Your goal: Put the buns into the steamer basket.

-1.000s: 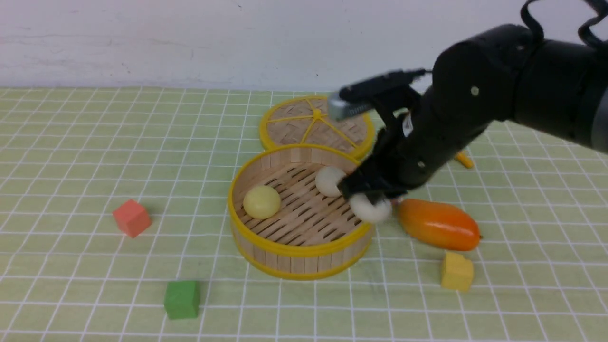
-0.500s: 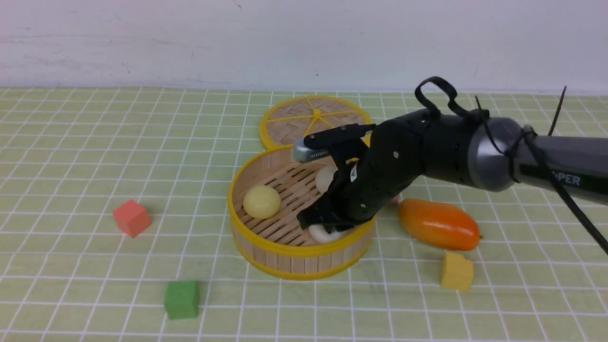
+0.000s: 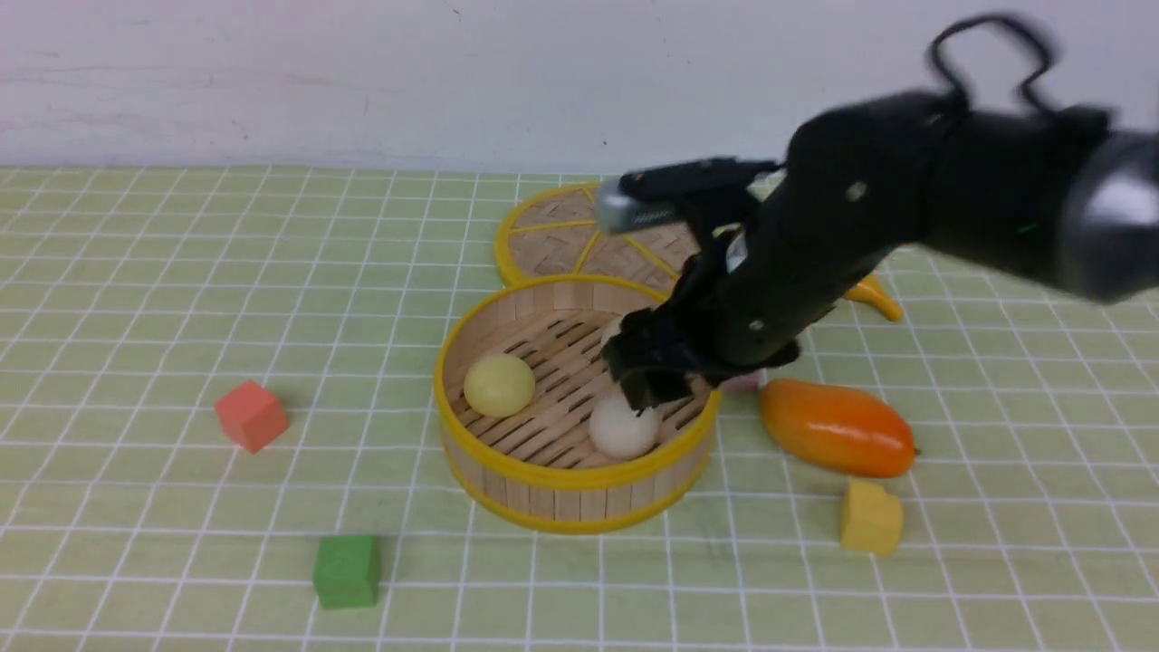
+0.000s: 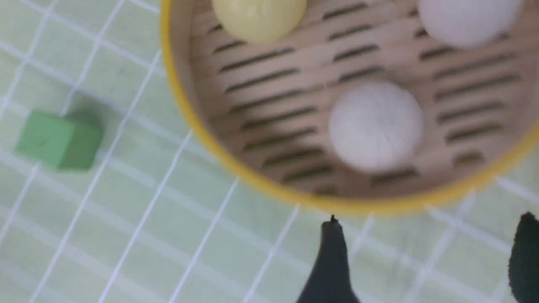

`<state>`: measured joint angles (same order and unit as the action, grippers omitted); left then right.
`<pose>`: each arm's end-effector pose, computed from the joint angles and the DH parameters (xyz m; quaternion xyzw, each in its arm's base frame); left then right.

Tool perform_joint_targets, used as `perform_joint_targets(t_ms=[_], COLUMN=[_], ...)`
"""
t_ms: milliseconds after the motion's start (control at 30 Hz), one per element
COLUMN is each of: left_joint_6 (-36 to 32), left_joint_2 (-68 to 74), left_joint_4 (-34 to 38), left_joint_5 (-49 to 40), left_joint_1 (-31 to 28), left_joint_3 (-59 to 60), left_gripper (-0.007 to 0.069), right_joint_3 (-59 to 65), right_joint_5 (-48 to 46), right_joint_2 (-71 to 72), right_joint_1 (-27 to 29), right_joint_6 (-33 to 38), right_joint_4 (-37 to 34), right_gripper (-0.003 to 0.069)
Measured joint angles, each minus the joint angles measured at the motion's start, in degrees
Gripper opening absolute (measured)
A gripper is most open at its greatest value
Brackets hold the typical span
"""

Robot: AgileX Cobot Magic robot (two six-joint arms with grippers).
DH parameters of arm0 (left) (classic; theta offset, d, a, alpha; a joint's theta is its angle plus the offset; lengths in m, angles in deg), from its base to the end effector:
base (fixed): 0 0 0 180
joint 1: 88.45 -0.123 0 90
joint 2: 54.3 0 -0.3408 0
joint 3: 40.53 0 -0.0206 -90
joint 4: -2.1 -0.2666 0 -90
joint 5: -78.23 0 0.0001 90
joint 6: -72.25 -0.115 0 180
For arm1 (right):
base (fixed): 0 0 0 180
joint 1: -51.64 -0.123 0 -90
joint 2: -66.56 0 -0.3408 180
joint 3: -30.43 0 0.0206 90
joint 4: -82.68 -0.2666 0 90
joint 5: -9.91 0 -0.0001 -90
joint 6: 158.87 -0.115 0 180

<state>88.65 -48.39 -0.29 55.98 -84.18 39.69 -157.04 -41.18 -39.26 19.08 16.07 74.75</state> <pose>0.0348 -0.0008 0.1603 -0.0747 0.8074 -0.0875 0.5787 0.3458 0.2355 0.3343 -0.2018 0.9413 0.1447 0.2284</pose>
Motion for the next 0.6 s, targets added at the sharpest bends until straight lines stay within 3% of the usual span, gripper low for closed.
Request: perform_joint_targets(t_ms=[233, 433, 567, 600], left_joint_6=[0.0, 0.0, 0.0, 0.0], left_joint_2=[0.0, 0.0, 0.0, 0.0], left_joint_4=[0.0, 0.0, 0.0, 0.0], left_joint_5=[0.0, 0.0, 0.0, 0.0], left_joint_1=[0.0, 0.0, 0.0, 0.0], left_joint_3=[0.0, 0.0, 0.0, 0.0], left_gripper=[0.0237, 0.0237, 0.0237, 0.0237], right_joint_3=[0.1, 0.3, 4.2, 4.8], right_joint_5=[-16.4, -20.3, -20.5, -20.5], right_joint_2=[14.3, 22.7, 30.3, 31.0], right_joint_1=[0.0, 0.0, 0.0, 0.0], right_joint_6=[-5.3, -7.4, -7.0, -6.9], right_joint_4=[0.4, 0.4, 0.3, 0.3], right_gripper=[0.0479, 0.034, 0.012, 0.011])
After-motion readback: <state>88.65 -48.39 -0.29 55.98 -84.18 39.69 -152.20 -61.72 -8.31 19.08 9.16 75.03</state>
